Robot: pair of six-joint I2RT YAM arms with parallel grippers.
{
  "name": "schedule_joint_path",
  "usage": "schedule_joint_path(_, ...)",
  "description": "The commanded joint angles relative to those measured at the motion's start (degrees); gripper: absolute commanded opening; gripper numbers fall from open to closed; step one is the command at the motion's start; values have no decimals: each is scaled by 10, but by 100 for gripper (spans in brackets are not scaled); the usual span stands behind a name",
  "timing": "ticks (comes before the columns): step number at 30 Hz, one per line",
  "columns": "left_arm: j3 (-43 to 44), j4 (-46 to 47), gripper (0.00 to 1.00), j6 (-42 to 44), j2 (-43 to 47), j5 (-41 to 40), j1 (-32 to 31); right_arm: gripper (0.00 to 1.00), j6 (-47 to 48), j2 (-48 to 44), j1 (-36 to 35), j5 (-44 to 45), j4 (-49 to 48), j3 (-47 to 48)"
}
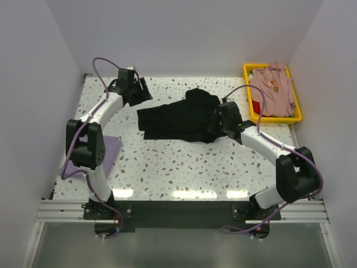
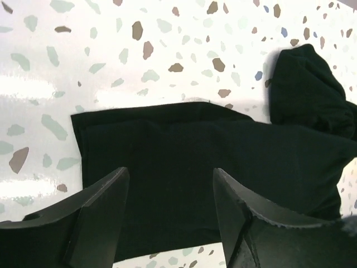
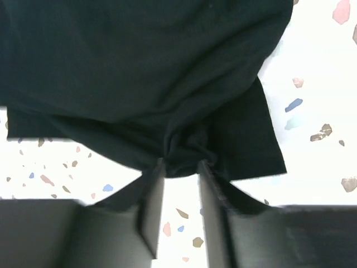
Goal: Fold and stack the t-shirts
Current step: Flatten the tshirt out
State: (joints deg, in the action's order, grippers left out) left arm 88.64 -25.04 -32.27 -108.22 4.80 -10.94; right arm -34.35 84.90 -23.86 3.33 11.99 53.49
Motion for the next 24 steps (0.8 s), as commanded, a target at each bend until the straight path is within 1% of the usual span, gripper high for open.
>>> schedule_joint_path(1, -51, 18, 66, -24, 50, -18, 5, 40, 17, -11, 1, 18, 19, 28)
schedule_joint_path(2, -74, 27, 65, -30, 77, -29, 4, 41, 17, -11, 1, 25, 22, 28)
schedule_joint_path(3, -128, 47, 65, -46, 92, -32, 4, 41, 19, -11, 1, 34, 29, 33)
schedule_joint_path(5, -187, 72, 61, -61, 137, -34, 3, 41, 24, -9, 3, 52, 36, 38)
schedule_joint_path(6, -238, 81, 60, -78, 150, -38, 2, 42, 26, -9, 4, 55, 39, 40)
schedule_joint_path(8, -281, 89, 57, -92, 185, -46, -1, 42, 26, -9, 7, 55, 41, 46)
schedule_joint_path(9, -318, 96, 57, -102, 194, -69, -7, 42, 26, -9, 8, 54, 42, 48)
schedule_joint_path(11, -366, 108, 56, -111, 214, -85, -18, 42, 25, -10, 7, 48, 40, 49)
schedule_joint_path(15, -393, 128, 55, -124, 199, -78, -29, 42, 25, -6, 8, 42, 37, 51)
schedule_joint_path(21, -371, 145, 54, -118, 156, -68, -43, 42, 31, -6, 13, 46, 37, 46)
schedule_joint_path(24, -362, 148, 52, -118, 134, -71, -44, 42, 31, -9, 19, 46, 39, 43)
